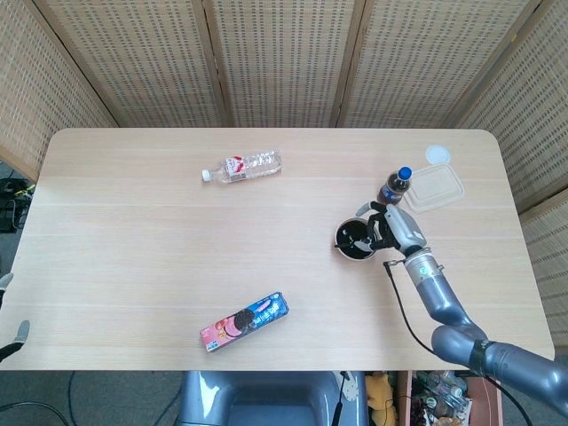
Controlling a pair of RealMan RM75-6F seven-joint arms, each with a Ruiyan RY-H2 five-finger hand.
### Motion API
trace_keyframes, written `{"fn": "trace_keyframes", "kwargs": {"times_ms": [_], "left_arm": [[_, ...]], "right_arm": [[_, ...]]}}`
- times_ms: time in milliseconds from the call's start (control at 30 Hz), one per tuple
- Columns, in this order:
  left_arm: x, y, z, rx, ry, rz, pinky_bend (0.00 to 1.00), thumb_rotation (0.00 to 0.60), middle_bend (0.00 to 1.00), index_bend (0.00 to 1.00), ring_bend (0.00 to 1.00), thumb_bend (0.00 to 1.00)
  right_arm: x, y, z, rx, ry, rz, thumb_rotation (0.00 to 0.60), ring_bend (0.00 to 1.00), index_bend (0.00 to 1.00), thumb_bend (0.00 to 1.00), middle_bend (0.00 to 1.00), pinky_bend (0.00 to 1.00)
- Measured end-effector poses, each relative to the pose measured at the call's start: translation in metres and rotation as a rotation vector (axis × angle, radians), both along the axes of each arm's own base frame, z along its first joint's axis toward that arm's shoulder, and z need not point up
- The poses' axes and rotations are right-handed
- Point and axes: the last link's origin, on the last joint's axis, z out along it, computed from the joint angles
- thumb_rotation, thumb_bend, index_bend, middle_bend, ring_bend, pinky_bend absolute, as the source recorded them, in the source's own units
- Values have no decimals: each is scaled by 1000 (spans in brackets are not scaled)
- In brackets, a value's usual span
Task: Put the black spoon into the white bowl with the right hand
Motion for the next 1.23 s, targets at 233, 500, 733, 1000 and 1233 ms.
{"fn": "trace_keyframes", "kwargs": {"times_ms": [233, 500, 733, 1000, 1233], "left_arm": [[3, 3, 1, 30, 5, -25, 0, 600, 0, 0, 0, 403], [10, 6, 1, 42, 6, -54, 0, 600, 0, 0, 0, 403], [20, 8, -5, 20, 3, -94, 0, 600, 0, 0, 0, 404], [25, 5, -10, -2, -3, -116, 0, 600, 0, 0, 0, 403], [29, 3, -14, -13, -5, -133, 0, 600, 0, 0, 0, 403]], "right_arm": [[-6, 21, 33, -174, -31, 37, 600, 463, 431, 169, 455, 538], [-26, 58, 58, -338, 91, 85, 600, 241, 364, 211, 294, 330], [-46, 87, 61, -365, 308, 123, 600, 105, 275, 211, 178, 147], [-70, 125, 58, -374, 566, 149, 600, 41, 217, 211, 120, 80], [-80, 151, 57, -362, 602, 116, 600, 25, 216, 211, 114, 58]]}}
